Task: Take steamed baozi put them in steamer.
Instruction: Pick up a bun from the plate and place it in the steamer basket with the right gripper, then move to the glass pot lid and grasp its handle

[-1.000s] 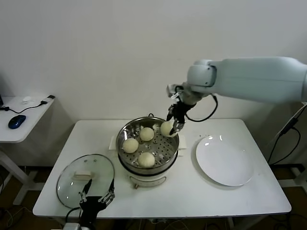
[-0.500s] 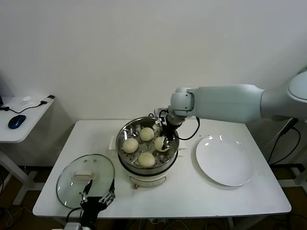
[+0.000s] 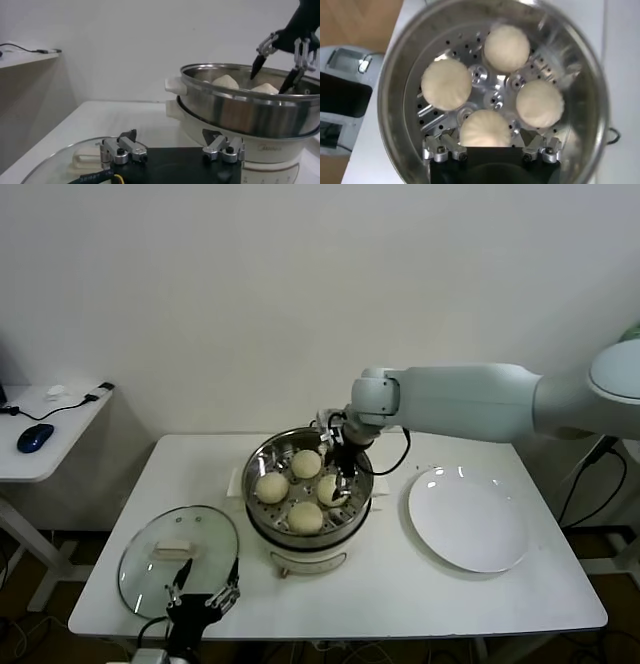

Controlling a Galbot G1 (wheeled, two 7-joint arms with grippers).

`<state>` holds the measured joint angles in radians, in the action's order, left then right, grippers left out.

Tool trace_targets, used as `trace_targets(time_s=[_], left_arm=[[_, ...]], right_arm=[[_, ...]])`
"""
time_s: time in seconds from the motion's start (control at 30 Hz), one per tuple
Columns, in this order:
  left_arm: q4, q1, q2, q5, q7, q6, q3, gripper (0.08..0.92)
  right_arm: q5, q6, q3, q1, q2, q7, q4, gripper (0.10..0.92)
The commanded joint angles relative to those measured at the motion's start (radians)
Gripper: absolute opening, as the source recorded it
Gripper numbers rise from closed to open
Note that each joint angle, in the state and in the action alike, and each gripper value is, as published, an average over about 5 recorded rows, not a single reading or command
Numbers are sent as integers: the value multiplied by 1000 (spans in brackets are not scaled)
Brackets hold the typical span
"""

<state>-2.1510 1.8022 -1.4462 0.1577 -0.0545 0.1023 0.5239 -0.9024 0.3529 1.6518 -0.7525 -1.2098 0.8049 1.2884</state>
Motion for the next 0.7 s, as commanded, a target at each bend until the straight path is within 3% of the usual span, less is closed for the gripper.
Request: trace_targets(time_s=[0.03, 0.17, 0.33, 0.53, 0.7], left_arm=[[-5, 1, 2, 8, 0, 0, 0, 823], [-14, 2, 4, 21, -1, -12, 6, 823], [-6, -5, 14, 23, 2, -57, 9, 823], [2, -27, 21, 18, -14, -83, 27, 823], [32, -49, 35, -10, -20, -89, 55, 823]], right_arm=[[-44, -68, -258, 4, 241, -145, 3, 822], [38, -51, -598, 217, 399, -492, 2, 823], [77, -73, -974, 514, 594, -715, 65, 823], [222, -167, -1585, 1173, 759, -742, 171, 823], [290, -313, -2106, 1736, 685, -682, 217, 823]])
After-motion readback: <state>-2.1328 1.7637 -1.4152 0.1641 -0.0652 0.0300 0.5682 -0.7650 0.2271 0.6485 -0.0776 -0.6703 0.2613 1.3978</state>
